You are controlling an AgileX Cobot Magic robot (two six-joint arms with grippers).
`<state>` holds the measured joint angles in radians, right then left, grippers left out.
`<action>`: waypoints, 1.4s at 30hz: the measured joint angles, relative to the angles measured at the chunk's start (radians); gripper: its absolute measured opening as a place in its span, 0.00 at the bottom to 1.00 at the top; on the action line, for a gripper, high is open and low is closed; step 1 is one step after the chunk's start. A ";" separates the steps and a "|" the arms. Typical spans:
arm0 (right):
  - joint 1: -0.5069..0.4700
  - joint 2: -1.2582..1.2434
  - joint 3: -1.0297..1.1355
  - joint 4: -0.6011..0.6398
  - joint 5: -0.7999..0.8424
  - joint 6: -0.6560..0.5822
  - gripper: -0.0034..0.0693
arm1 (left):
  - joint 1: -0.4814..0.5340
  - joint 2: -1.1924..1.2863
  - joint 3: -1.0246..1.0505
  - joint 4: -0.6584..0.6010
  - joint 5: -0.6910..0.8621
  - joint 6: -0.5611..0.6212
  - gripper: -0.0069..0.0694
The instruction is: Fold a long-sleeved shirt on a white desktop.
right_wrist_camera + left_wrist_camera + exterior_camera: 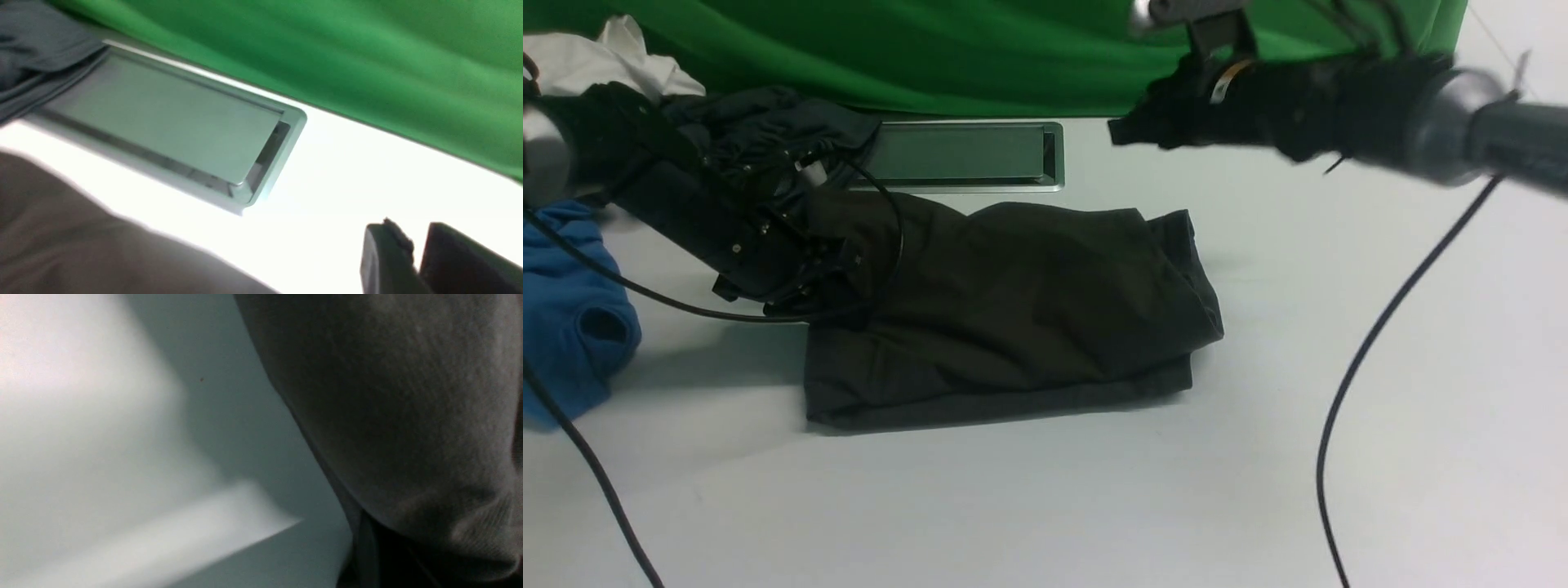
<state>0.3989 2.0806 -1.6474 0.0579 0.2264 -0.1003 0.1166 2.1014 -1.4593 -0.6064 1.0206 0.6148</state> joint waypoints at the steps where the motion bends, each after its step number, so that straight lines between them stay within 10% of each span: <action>1: 0.001 -0.025 0.000 -0.001 0.031 -0.017 0.23 | 0.000 -0.004 0.000 0.003 -0.001 -0.001 0.25; 8: 0.001 -0.208 0.000 -0.004 0.228 -0.054 0.27 | 0.000 -0.107 0.002 0.096 -0.029 -0.087 0.54; 13: -0.009 -0.389 0.000 -0.004 0.391 -0.066 0.28 | 0.000 -0.231 0.002 0.220 -0.076 -0.272 0.91; 18: -0.011 -0.550 0.042 -0.005 0.457 -0.061 0.30 | 0.004 -0.321 0.002 0.101 -0.133 -0.326 0.99; 25: 0.003 -0.916 0.385 -0.007 0.345 0.010 0.31 | 0.004 -0.470 0.003 -0.366 0.099 0.000 1.00; 29: 0.028 -1.189 0.655 -0.005 0.184 0.014 0.32 | 0.003 -0.613 0.031 -0.434 0.171 0.087 1.00; 38: 0.031 -1.751 1.151 -0.005 0.012 0.100 0.32 | 0.003 -1.140 0.259 -0.280 0.192 0.026 0.76; 42: 0.031 -1.886 1.224 -0.005 -0.008 0.142 0.15 | -0.006 -1.389 0.401 -0.109 0.196 -0.108 0.51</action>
<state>0.4300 0.1948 -0.4230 0.0526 0.2185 0.0418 0.1111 0.7127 -1.0583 -0.7151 1.2167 0.5067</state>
